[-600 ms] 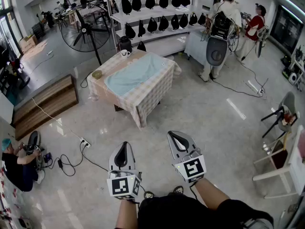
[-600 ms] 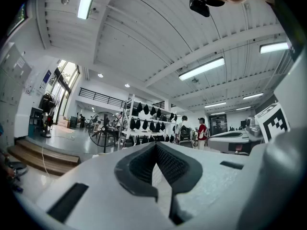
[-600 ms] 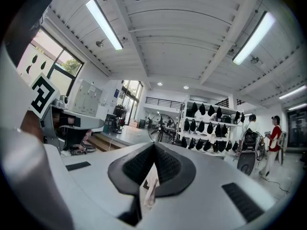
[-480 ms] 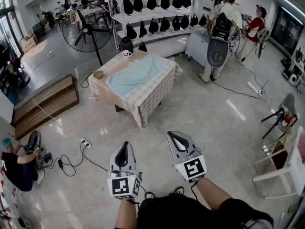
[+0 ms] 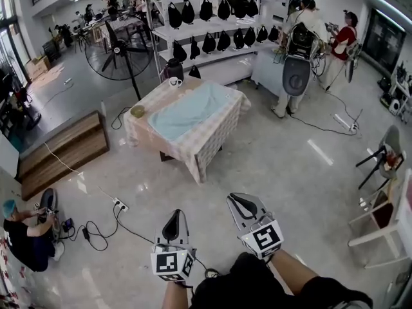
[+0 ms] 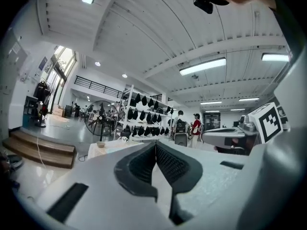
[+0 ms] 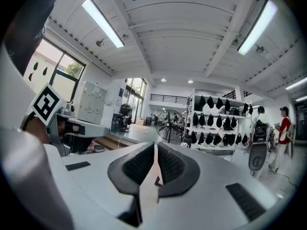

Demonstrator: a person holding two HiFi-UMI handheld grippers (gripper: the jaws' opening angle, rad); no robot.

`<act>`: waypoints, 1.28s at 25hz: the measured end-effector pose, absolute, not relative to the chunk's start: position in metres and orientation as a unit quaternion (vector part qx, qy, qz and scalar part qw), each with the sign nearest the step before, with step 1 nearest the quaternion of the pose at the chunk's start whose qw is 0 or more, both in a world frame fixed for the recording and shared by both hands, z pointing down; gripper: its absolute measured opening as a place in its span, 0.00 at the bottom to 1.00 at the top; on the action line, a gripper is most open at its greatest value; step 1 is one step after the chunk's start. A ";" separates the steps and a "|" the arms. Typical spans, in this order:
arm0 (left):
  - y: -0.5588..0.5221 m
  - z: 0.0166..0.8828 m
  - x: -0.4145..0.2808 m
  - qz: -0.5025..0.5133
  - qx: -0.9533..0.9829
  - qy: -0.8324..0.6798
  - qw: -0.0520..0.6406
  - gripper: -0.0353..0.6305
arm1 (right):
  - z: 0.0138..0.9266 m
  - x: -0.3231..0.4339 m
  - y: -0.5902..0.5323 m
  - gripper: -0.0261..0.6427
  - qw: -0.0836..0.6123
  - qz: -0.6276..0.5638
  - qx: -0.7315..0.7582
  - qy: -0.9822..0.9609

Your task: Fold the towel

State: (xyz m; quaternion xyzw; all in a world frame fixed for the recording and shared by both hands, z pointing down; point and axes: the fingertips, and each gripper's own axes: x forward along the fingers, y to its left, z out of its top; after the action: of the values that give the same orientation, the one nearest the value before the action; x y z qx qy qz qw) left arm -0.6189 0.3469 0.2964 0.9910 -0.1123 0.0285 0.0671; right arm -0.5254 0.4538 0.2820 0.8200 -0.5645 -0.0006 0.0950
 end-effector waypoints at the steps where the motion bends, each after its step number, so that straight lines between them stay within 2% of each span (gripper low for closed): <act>1: 0.345 0.304 -0.616 0.041 0.991 -0.111 0.069 0.06 | 0.286 -0.522 0.452 0.04 0.096 0.007 0.818 -0.566; 6: 0.324 0.322 -0.584 0.068 0.988 -0.113 0.075 0.09 | 0.299 -0.480 0.438 0.07 0.093 0.024 0.818 -0.566; 10: 0.303 0.319 -0.543 0.067 0.989 -0.114 0.067 0.27 | 0.298 -0.434 0.416 0.18 0.077 0.020 0.811 -0.579; 14: 0.275 0.307 -0.487 0.055 0.989 -0.117 0.070 0.37 | 0.290 -0.383 0.387 0.28 0.070 0.011 0.800 -0.596; 23: 0.271 0.304 -0.358 0.070 0.989 -0.111 0.063 0.38 | 0.279 -0.252 0.373 0.30 0.048 0.011 0.801 -0.597; 32: 0.232 0.332 -0.292 0.096 0.985 -0.129 0.066 0.38 | 0.317 -0.171 0.344 0.30 0.049 0.045 0.797 -0.601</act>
State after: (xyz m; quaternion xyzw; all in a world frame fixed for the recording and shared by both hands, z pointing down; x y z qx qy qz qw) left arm -0.2915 0.2321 0.3322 0.9848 -0.1286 0.0961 0.0665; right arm -0.1714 0.3439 0.3170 0.7968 -0.6006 0.0453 0.0489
